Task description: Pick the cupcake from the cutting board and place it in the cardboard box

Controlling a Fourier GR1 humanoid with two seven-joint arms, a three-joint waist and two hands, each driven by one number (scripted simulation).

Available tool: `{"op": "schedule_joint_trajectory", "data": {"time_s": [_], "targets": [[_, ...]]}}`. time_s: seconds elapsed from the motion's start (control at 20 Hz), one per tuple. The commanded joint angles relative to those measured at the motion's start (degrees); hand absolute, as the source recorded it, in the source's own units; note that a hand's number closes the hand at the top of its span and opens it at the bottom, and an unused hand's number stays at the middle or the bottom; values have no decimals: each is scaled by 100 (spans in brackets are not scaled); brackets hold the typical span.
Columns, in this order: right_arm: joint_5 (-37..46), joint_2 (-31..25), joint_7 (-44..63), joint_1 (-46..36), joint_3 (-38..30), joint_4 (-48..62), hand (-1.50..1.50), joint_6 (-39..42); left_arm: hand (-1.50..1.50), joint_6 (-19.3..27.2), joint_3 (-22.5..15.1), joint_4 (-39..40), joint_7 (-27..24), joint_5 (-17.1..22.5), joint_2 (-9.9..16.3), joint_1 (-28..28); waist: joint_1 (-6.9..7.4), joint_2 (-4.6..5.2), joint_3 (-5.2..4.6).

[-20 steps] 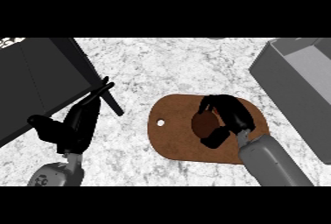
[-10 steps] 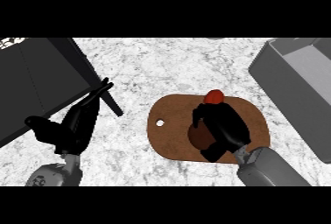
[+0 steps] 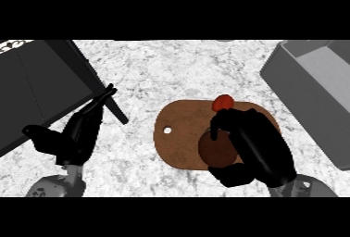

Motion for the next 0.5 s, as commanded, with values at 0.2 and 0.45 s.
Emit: {"op": "schedule_joint_trajectory", "data": {"time_s": [0.2, 0.45], "targets": [[-311, -50, 948, -413, -1785, -744, 150, -28, 0, 321, 543, 110, 107, -20, 154, -74, 81, 35, -24], [-488, -141, 1272, -787, -2488, -531, 150, 179, 0, 167, 515, 155, -133, -41, 190, 203, 158, 45, -28]]}}
